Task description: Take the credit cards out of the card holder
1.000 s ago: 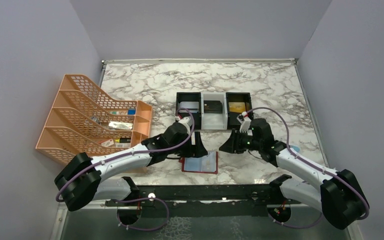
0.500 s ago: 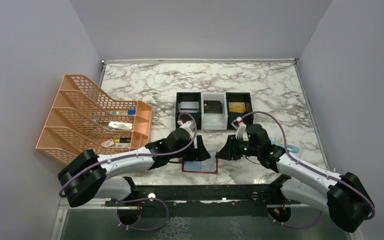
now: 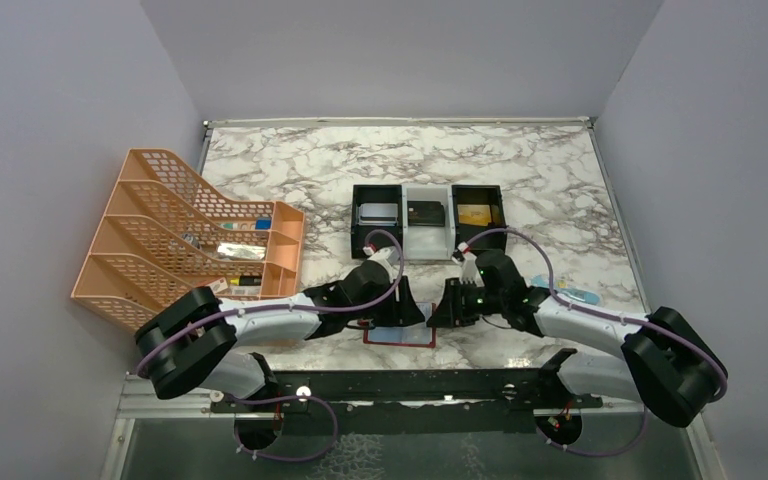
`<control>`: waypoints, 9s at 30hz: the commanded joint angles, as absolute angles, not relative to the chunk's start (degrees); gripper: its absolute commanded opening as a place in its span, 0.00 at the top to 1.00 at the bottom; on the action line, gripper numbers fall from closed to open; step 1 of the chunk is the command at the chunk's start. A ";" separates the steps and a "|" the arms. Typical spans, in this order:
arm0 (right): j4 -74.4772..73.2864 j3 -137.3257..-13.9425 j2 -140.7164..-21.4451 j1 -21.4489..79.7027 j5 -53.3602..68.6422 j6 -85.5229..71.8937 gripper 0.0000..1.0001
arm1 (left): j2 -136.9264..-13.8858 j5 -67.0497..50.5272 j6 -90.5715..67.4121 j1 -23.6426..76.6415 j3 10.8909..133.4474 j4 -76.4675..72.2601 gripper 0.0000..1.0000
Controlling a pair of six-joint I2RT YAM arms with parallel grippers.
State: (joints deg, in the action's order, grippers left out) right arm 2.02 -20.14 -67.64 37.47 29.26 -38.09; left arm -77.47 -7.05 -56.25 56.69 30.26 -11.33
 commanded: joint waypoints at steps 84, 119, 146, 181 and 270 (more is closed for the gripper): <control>10.76 -18.92 -81.07 37.88 24.50 -42.28 0.99 | -70.96 5.02 -72.25 58.32 11.76 -30.68 0.99; 14.63 -17.49 -84.67 37.86 26.83 -43.51 0.99 | -79.84 5.02 -73.53 59.43 15.24 -31.91 0.99; 2.48 -21.08 -74.08 37.88 20.43 -40.56 0.90 | -73.33 5.93 -69.47 59.41 15.74 -20.68 1.00; 9.61 -22.62 -84.88 40.69 24.30 -41.09 0.83 | -74.06 0.69 -68.56 59.41 17.14 -22.19 0.77; 2.73 -45.24 -70.97 40.24 14.49 -26.81 0.99 | -37.66 13.43 -42.34 41.31 37.92 35.94 0.01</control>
